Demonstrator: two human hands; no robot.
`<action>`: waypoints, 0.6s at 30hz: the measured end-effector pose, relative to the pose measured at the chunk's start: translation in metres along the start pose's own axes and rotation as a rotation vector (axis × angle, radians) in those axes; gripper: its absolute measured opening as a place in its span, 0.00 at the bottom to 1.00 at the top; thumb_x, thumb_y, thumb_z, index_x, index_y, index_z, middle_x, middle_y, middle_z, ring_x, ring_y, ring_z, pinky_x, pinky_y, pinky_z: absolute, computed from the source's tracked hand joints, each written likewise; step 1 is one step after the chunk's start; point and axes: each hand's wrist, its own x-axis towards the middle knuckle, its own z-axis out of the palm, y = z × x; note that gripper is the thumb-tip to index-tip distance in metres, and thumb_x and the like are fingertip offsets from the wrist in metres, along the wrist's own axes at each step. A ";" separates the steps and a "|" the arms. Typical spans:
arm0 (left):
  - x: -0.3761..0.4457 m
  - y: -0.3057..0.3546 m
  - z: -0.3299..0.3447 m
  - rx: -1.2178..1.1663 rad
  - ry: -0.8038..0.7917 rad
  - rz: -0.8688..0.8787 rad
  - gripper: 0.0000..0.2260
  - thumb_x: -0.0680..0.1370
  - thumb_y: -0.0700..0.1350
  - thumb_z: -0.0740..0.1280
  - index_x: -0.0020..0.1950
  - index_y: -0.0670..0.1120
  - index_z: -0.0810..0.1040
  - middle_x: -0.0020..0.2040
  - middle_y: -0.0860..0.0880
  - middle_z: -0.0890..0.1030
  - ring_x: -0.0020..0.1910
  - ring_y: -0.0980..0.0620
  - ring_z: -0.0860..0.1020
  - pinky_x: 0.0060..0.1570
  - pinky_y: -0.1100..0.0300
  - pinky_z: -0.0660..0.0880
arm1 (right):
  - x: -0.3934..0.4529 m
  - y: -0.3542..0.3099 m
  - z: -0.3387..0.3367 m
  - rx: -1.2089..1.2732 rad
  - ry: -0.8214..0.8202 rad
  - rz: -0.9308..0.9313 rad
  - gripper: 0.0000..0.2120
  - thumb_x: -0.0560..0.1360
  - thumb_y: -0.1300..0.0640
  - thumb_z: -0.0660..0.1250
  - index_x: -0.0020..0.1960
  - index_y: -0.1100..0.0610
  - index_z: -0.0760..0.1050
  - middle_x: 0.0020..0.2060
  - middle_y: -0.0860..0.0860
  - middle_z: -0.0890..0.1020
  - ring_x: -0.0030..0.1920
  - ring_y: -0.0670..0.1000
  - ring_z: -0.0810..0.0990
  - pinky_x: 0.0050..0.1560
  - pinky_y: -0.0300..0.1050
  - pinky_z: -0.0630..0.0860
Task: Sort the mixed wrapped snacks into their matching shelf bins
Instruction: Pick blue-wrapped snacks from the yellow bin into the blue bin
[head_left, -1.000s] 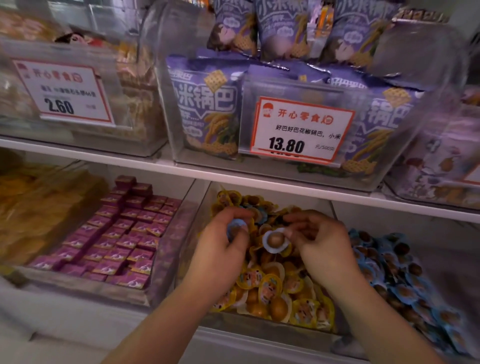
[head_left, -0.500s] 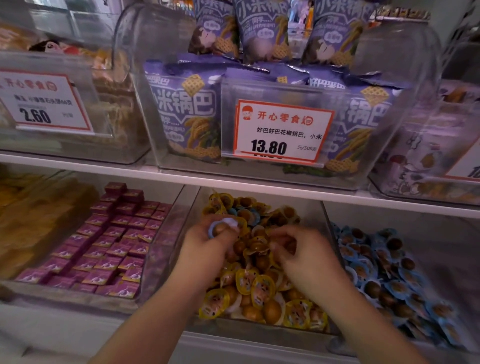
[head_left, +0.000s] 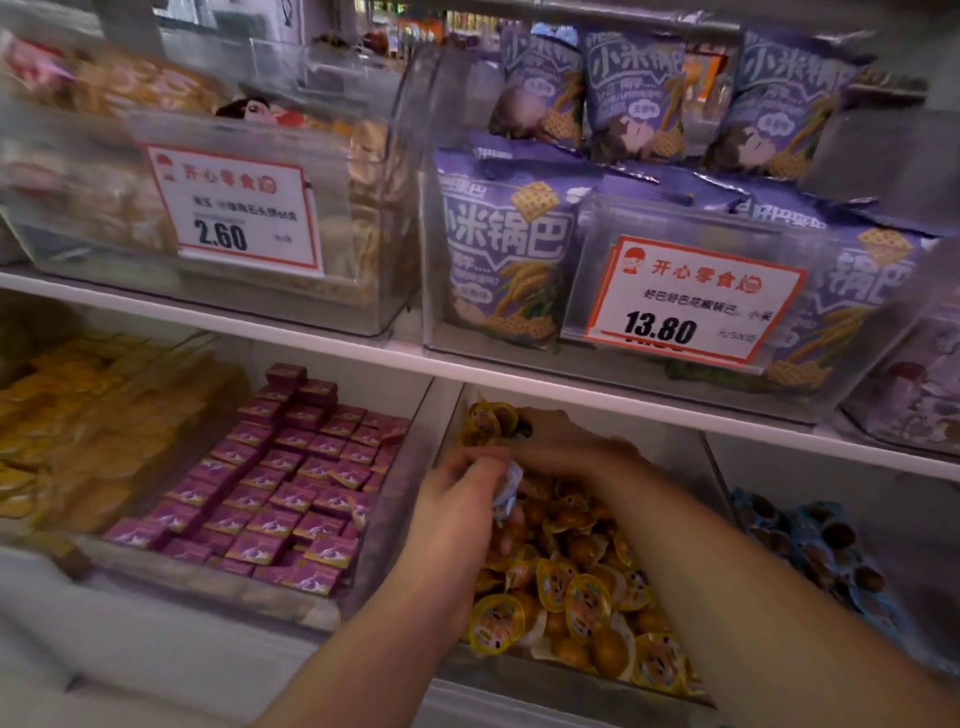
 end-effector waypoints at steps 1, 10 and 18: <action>0.000 0.000 0.000 0.001 0.001 -0.008 0.12 0.79 0.42 0.64 0.40 0.52 0.84 0.36 0.45 0.80 0.35 0.45 0.74 0.28 0.58 0.67 | 0.002 -0.002 -0.001 -0.002 -0.022 0.000 0.26 0.65 0.31 0.71 0.57 0.45 0.78 0.60 0.50 0.79 0.52 0.48 0.80 0.54 0.43 0.78; 0.000 0.005 0.004 0.000 0.006 -0.029 0.08 0.81 0.41 0.63 0.49 0.45 0.82 0.37 0.42 0.79 0.32 0.49 0.77 0.24 0.62 0.68 | 0.022 0.016 0.026 -0.178 0.151 0.071 0.40 0.69 0.38 0.72 0.75 0.53 0.63 0.69 0.59 0.67 0.66 0.62 0.73 0.62 0.51 0.73; -0.002 0.003 0.004 0.029 -0.001 -0.012 0.08 0.81 0.42 0.63 0.50 0.46 0.83 0.38 0.45 0.80 0.34 0.48 0.78 0.27 0.61 0.70 | 0.024 0.012 0.020 -0.236 0.117 0.058 0.26 0.72 0.42 0.68 0.65 0.55 0.73 0.63 0.60 0.74 0.61 0.60 0.76 0.60 0.52 0.76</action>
